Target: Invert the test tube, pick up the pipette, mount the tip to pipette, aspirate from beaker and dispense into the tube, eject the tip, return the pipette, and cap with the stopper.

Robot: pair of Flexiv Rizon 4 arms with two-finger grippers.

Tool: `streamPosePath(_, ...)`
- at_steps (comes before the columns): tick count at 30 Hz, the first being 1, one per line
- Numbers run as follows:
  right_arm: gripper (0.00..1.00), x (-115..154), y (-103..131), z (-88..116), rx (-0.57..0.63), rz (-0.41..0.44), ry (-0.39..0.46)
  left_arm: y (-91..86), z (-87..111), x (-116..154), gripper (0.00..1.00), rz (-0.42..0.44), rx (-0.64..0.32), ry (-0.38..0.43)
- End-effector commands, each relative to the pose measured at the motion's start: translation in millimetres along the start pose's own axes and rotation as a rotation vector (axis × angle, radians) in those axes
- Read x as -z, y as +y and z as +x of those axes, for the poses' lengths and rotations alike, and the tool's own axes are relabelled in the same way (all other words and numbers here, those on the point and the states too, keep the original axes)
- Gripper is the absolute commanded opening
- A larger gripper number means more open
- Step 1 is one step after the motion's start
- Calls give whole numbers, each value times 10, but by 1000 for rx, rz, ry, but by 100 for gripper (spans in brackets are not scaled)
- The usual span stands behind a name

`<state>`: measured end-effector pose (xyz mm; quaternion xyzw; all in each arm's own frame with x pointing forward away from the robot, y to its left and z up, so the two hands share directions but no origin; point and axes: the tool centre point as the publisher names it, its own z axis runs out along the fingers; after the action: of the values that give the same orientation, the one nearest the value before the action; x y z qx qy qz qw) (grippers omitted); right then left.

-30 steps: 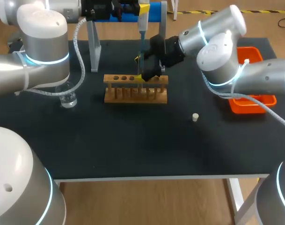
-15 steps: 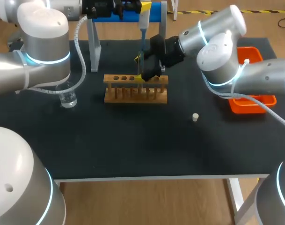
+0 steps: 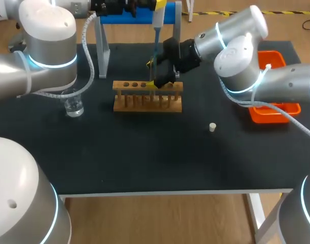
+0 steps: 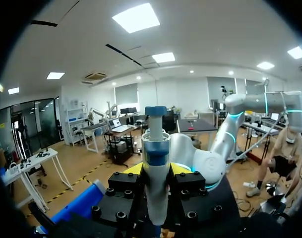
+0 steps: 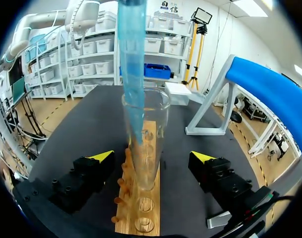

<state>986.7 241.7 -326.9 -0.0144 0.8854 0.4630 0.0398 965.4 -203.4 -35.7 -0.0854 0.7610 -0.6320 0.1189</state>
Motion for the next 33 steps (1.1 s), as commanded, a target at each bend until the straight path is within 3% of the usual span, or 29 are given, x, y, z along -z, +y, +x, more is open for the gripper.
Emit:
streamPosePath(1,100,13,5,-5,-1,4,4,-57,10,0,0,-6,-3,-5)
streamPosePath(24,100,13,5,-5,-1,4,4,-409,71,138,0,-18,-67,-42)
streamPosePath(33,100,13,5,-5,-1,4,4,-456,9,716,0,-51,-92,-152)
